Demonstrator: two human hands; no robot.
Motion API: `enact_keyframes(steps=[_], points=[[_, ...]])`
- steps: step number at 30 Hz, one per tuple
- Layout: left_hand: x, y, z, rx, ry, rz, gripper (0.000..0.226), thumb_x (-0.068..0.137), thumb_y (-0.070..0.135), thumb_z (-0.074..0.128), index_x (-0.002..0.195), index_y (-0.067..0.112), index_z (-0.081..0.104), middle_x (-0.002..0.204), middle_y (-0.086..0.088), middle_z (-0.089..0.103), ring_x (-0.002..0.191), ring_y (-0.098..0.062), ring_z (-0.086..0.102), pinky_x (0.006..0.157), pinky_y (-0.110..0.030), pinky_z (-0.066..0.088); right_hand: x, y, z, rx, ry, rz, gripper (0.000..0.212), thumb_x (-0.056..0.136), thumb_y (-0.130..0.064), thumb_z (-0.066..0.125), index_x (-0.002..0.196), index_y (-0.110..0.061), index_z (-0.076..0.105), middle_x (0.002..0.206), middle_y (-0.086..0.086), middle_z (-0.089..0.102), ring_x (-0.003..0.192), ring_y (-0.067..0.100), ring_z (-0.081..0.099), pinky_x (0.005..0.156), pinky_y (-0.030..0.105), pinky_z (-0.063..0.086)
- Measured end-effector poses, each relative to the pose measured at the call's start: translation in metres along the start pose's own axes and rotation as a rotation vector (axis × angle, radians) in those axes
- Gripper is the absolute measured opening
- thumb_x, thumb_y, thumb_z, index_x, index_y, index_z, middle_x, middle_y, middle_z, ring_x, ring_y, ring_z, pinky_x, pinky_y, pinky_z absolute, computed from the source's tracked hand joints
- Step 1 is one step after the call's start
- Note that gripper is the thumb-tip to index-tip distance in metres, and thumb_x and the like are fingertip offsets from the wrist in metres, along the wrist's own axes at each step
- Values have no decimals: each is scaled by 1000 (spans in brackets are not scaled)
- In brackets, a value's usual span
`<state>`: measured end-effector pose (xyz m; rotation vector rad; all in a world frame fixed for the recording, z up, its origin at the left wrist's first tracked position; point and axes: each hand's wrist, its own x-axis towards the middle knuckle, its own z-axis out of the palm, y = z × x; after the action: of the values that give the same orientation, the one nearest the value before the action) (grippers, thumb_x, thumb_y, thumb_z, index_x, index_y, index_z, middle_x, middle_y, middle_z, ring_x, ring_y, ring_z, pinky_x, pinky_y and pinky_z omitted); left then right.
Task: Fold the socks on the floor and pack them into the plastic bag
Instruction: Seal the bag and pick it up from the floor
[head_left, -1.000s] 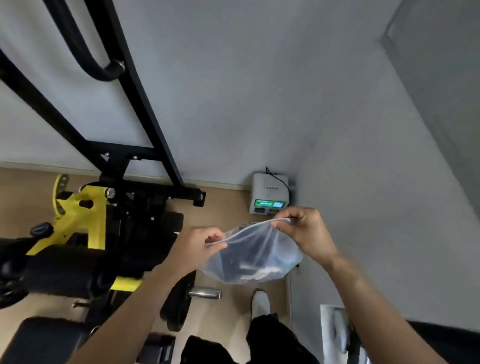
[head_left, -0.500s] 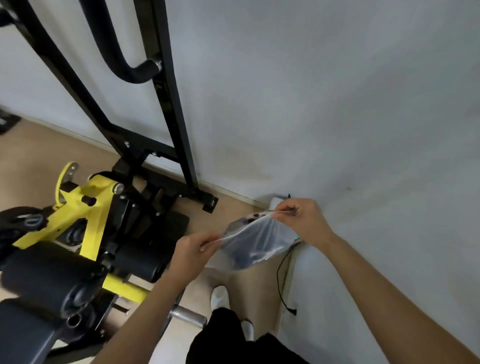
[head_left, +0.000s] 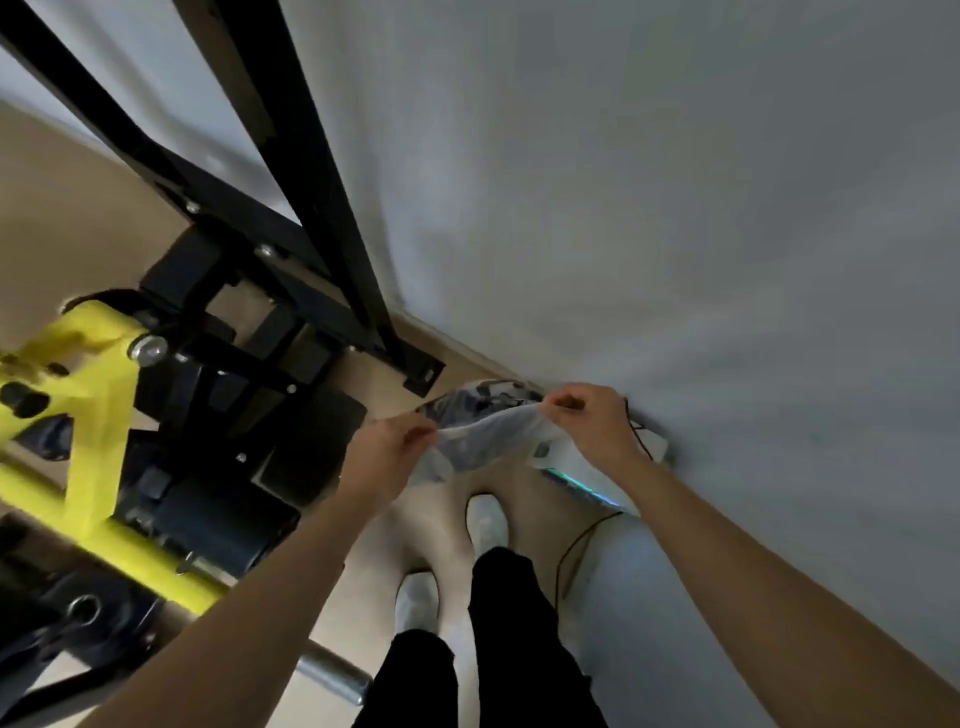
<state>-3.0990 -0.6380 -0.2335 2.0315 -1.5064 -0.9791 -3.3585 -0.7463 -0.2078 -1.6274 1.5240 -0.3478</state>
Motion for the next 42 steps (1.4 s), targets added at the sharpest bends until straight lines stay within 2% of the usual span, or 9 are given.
enact_keyframes(steps=[4, 7, 11, 15, 24, 30, 33, 37, 42], points=[[64, -39, 54, 107, -41, -24, 11, 95, 27, 69, 100, 22, 76, 91, -1, 76, 76, -17, 66, 69, -27, 46, 61, 75, 39, 32, -22, 52, 10, 87, -14, 76, 81, -22, 74, 72, -11, 68, 64, -10, 60, 62, 7, 45], [105, -67, 95, 146, -68, -12, 8, 96, 27, 66, 97, 24, 74, 88, 0, 74, 76, -19, 67, 70, -30, 52, 96, 126, 63, 33, -29, 101, 4, 87, -15, 75, 85, -18, 77, 77, -6, 71, 66, -8, 61, 62, 6, 45], [152, -90, 146, 182, -100, 25, 10, 99, 27, 60, 100, 25, 70, 93, 3, 72, 82, -18, 65, 75, -40, 55, 121, 185, 80, 34, -4, 166, 5, 88, -14, 73, 92, -13, 77, 83, -3, 70, 75, 3, 64, 64, 8, 47], [205, -103, 189, 246, -186, 62, 13, 99, 25, 57, 103, 22, 69, 98, 1, 72, 91, -20, 64, 75, -36, 50, 137, 230, 94, 9, 23, 178, 5, 89, -14, 71, 91, -10, 74, 85, 2, 70, 77, 12, 63, 67, 17, 48], [303, -107, 246, 412, -142, 258, 14, 98, 21, 56, 100, 17, 69, 95, -6, 71, 92, -28, 61, 82, -41, 47, 204, 289, 107, -144, 74, 149, 6, 93, -16, 67, 90, -12, 68, 83, 1, 65, 76, 16, 59, 60, 18, 42], [308, -121, 250, 585, -69, 338, 25, 97, 34, 61, 121, 26, 65, 121, -3, 67, 114, -28, 60, 99, -45, 41, 218, 287, 121, -355, 164, 29, 10, 95, -21, 64, 89, -13, 65, 78, 3, 66, 68, 21, 55, 72, 37, 47], [307, -128, 239, 680, -57, 308, 26, 100, 39, 55, 118, 25, 66, 116, -3, 69, 110, -29, 61, 91, -45, 44, 214, 285, 124, -330, 134, 26, 15, 98, -23, 61, 88, -13, 66, 76, 3, 67, 66, 21, 58, 60, 31, 44], [308, -122, 229, 690, -30, 298, 26, 104, 37, 49, 110, 19, 67, 106, -3, 68, 103, -27, 61, 64, -38, 38, 213, 277, 124, -313, 114, 51, 19, 99, -23, 59, 87, -10, 64, 72, -1, 60, 63, 18, 54, 50, 24, 33], [331, -107, 214, 657, 87, 313, 23, 105, 31, 49, 105, 16, 66, 101, -6, 67, 97, -28, 59, 64, -38, 37, 223, 258, 128, -206, 54, 112, 15, 97, -15, 59, 86, -9, 66, 74, 1, 64, 66, 16, 58, 53, 21, 39]])
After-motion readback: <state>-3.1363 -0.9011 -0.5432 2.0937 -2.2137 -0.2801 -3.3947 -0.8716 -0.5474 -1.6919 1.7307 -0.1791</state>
